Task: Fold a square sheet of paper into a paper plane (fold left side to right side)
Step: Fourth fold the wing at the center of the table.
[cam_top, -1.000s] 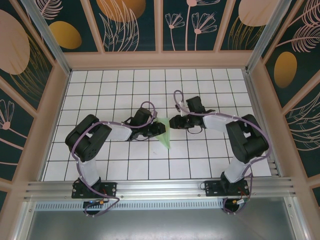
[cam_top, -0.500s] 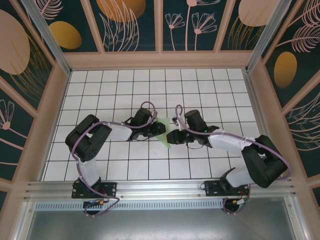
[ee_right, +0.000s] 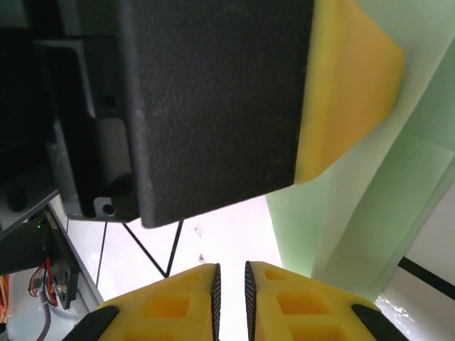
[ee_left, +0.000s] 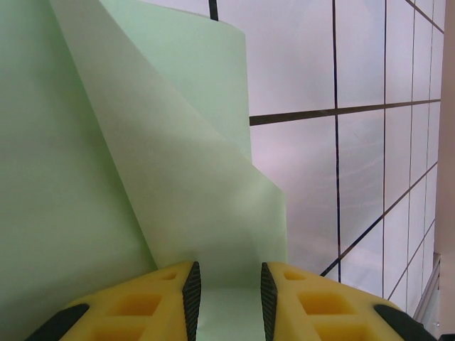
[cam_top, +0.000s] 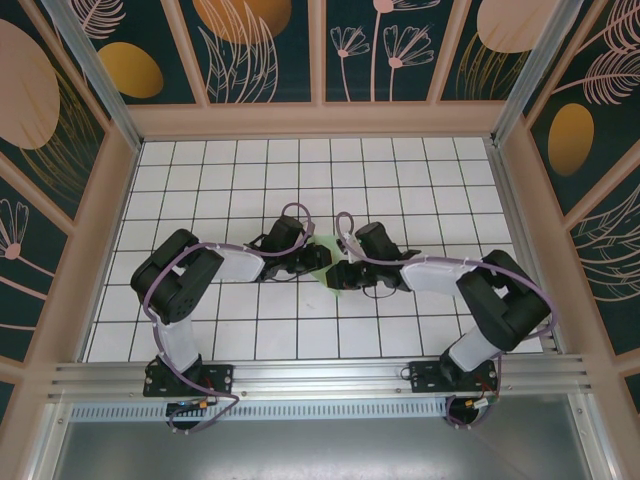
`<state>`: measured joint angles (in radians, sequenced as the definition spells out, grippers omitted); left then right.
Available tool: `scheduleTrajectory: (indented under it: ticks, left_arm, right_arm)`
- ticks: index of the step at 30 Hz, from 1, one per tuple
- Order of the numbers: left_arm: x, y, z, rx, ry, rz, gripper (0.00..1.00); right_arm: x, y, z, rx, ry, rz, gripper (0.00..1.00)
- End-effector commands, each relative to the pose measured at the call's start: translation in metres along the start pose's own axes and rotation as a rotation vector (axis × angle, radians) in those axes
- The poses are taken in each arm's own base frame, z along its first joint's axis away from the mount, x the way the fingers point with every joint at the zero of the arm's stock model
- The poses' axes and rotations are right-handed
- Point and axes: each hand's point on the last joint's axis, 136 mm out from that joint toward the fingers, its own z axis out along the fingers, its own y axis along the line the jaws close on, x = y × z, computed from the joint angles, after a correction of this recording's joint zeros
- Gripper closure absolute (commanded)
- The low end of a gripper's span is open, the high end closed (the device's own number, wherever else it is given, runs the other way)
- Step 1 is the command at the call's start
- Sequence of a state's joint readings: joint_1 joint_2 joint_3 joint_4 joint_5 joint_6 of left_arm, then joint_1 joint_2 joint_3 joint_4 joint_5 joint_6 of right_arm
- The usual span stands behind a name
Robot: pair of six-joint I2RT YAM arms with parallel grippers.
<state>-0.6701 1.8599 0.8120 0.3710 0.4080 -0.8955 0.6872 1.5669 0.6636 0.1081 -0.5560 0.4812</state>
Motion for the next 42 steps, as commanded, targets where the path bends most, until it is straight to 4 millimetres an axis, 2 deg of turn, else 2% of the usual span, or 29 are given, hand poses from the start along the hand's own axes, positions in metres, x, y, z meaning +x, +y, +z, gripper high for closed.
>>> scheduleTrajectory:
  ticks: [1,32,42]
  left_arm:
    - [0.02,0.052,0.006,-0.18,0.042,-0.043,0.67]
    - [0.021,0.056,0.006,-0.197,0.042,-0.042,0.68]
    - [0.022,0.061,0.007,-0.209,0.044,-0.045,0.67]
  right_arm:
    - [-0.003,-0.006,0.004,0.045,0.007,-0.003,0.79]
    - [0.025,-0.039,0.01,0.145,0.09,0.048,0.79]
    - [0.044,-0.048,0.011,0.175,0.141,0.063,0.82]
